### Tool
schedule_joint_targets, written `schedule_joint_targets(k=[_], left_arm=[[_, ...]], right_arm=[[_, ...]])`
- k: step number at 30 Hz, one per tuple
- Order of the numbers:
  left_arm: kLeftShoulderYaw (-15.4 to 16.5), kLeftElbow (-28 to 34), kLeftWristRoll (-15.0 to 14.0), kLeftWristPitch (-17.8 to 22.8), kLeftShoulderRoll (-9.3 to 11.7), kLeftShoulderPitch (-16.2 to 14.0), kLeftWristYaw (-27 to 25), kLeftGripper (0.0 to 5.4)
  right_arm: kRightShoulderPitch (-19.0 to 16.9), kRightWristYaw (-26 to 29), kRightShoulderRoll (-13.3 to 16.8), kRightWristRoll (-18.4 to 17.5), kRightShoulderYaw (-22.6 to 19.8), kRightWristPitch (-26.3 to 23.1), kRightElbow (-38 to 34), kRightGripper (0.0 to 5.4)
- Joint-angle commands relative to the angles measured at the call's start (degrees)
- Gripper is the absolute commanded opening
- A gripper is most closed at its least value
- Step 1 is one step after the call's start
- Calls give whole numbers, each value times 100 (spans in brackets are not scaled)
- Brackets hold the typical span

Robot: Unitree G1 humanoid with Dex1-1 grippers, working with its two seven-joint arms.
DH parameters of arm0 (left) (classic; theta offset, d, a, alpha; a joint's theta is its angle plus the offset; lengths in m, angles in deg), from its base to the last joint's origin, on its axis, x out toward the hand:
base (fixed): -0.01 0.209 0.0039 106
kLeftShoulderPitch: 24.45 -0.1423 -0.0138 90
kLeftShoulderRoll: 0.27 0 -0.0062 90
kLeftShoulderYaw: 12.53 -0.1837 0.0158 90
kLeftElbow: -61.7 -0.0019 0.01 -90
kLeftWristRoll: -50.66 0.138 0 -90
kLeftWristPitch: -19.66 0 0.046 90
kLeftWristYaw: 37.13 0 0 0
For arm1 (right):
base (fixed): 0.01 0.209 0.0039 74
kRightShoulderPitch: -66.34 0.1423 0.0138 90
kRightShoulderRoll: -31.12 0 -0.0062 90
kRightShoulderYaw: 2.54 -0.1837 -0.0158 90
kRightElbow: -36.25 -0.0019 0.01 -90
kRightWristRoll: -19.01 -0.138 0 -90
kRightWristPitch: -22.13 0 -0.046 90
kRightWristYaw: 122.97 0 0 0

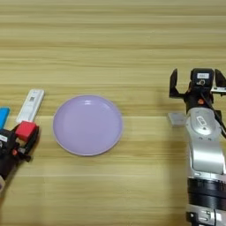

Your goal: Move the objects on the table

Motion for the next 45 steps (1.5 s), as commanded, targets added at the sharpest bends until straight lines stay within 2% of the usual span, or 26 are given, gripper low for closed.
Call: schedule_joint_targets(k=[1,7,11,16,24,29,45], left_arm=[[-20,-73,-37,-59,-110,220,103,227],[-136,-129,-64,-1,-404,707,272,227],[-399,-70,60,50,-570,846,330,227],[-661,-60,150,89,-639,948,314,227],[-1034,-41,260,217,-671,1123,224,227],[-1363,-202,435,336,-645,1271,151,227],[-1665,-542,657,983,-463,1500,-32,227]], right_arm=[[83,40,43,-33,-18,78,99,540],[129,48,51,-34,0,170,239,540],[140,52,57,-40,-5,200,278,540],[141,45,51,-43,6,217,281,540],[128,42,47,-42,8,210,257,540],[109,39,45,-42,4,208,233,540],[103,-1,14,-24,37,178,162,540]])
